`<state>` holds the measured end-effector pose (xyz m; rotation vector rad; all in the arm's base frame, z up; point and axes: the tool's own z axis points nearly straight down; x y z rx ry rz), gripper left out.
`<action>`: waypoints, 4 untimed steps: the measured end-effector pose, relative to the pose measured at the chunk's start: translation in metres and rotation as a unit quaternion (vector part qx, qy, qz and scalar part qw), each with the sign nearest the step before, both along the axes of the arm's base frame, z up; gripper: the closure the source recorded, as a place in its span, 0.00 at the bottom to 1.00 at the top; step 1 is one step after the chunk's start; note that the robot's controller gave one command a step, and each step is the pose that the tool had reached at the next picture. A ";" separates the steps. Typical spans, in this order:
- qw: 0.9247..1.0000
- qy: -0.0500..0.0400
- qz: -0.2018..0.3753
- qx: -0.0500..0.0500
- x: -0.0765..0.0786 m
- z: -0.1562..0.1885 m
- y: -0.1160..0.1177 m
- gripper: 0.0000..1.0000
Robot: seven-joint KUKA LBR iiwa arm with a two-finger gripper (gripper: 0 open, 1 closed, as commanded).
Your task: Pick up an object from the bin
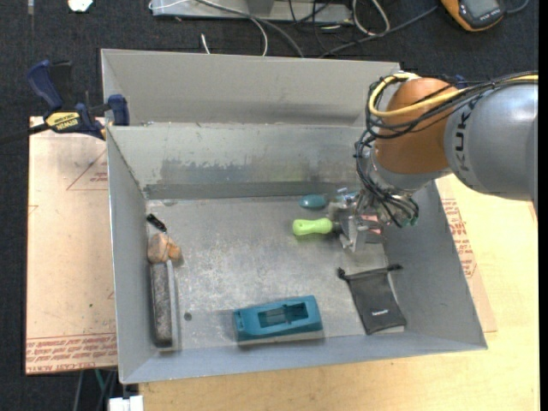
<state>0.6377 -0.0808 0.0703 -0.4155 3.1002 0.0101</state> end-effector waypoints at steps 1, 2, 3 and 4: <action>1.000 0.006 -0.001 0.001 -0.003 0.018 0.004 1.00; 0.994 -0.001 0.107 -0.001 0.005 0.046 -0.010 1.00; 0.997 0.000 0.075 0.001 -0.001 0.086 -0.002 1.00; 1.000 0.002 0.008 0.001 -0.004 0.158 -0.004 1.00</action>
Offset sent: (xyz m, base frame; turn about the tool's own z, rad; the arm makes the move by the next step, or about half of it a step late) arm 0.0048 -0.0216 0.0480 -0.2820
